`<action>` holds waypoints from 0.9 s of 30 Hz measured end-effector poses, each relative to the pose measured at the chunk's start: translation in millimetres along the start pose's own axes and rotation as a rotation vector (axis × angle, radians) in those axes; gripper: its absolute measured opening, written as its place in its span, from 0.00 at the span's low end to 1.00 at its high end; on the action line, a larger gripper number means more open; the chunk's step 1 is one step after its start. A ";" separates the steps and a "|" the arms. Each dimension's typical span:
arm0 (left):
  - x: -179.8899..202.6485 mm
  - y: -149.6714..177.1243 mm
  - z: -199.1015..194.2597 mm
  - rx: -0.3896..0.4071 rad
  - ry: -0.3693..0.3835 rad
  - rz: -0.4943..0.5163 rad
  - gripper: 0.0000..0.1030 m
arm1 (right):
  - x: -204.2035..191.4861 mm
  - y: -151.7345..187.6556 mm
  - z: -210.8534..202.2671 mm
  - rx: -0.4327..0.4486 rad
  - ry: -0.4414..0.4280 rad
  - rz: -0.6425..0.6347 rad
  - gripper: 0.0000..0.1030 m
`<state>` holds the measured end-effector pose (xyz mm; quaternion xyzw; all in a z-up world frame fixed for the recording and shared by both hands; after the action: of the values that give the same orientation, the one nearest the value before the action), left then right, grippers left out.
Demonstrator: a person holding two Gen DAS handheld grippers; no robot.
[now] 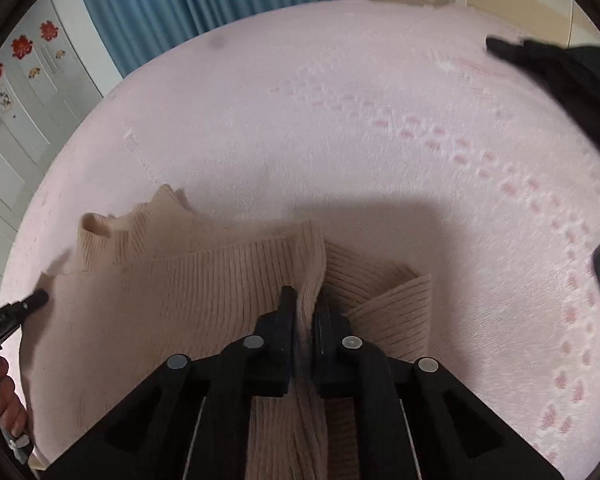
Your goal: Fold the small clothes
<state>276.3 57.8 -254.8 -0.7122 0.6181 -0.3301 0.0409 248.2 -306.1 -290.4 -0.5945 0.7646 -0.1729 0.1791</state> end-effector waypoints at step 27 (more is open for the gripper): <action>-83.0 45.0 -70.8 0.097 0.156 -0.128 0.69 | -152.7 1.6 22.0 -0.065 0.045 -0.177 0.40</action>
<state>199.4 147.5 -255.6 -0.7196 0.5560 -0.4160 0.0061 292.3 -158.5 -300.0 -0.6611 0.7181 -0.1768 0.1265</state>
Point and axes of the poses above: each gripper's, at about its wrist camera, not at the fingertips, and z roughly the way its jaws point, x to its right, y to its underside, the point moved 2 cm from there along z, roughly the way its jaws point, and after that the axes turned 7 degrees about y, right-handed, at the moved point
